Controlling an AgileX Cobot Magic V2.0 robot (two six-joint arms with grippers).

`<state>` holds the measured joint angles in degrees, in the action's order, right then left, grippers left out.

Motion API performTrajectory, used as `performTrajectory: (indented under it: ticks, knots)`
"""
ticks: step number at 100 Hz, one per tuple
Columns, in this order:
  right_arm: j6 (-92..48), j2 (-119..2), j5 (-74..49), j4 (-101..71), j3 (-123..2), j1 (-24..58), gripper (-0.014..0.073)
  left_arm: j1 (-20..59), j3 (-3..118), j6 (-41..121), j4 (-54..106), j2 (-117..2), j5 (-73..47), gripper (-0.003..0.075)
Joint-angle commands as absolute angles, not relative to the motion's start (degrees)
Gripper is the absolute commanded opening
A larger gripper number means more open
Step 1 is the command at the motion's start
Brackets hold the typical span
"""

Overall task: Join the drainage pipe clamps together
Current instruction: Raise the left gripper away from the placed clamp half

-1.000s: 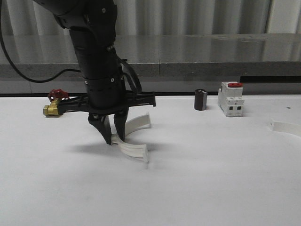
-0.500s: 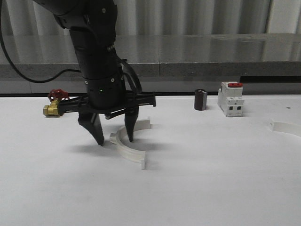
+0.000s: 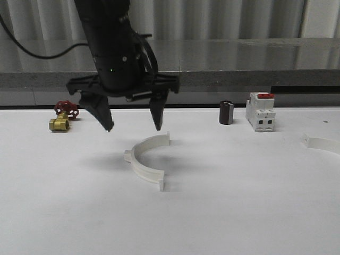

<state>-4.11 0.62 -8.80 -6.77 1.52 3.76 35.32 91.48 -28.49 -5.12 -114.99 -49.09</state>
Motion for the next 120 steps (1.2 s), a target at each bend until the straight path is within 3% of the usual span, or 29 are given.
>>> performTrajectory:
  ticks: [1, 22, 62, 104, 114, 120]
  knots:
    - [-4.5, 1.8, -4.7, -6.3, 0.7, 3.6, -0.0066, 35.6, 91.7, -25.7, -6.4, -107.7, -47.5, 0.0598]
    - [-4.5, 1.8, -4.7, -6.3, 0.7, 3.6, -0.0066, 31.4, 83.4, -21.1, -6.5, -97.3, -42.6, 0.0598]
    - [-4.5, 1.8, -4.7, -6.3, 0.7, 3.6, -0.0066, 15.9, 58.1, -15.8, -6.5, -70.9, -29.3, 0.0596]
    - [-4.5, 1.8, -4.7, -6.3, 0.7, 3.6, -0.0066, 13.2, 34.8, -15.8, -8.3, -42.6, -25.1, 0.0596]
    - [-4.5, 1.8, -4.0, -6.3, 0.7, 3.7, -0.0066, 13.2, 31.2, -15.8, -8.3, -36.5, -25.1, 0.0551]
    - [-4.5, 1.8, -4.0, -6.3, 0.7, 3.7, -0.0066, 13.2, 29.5, -15.8, -8.3, -33.8, -25.1, 0.0485]
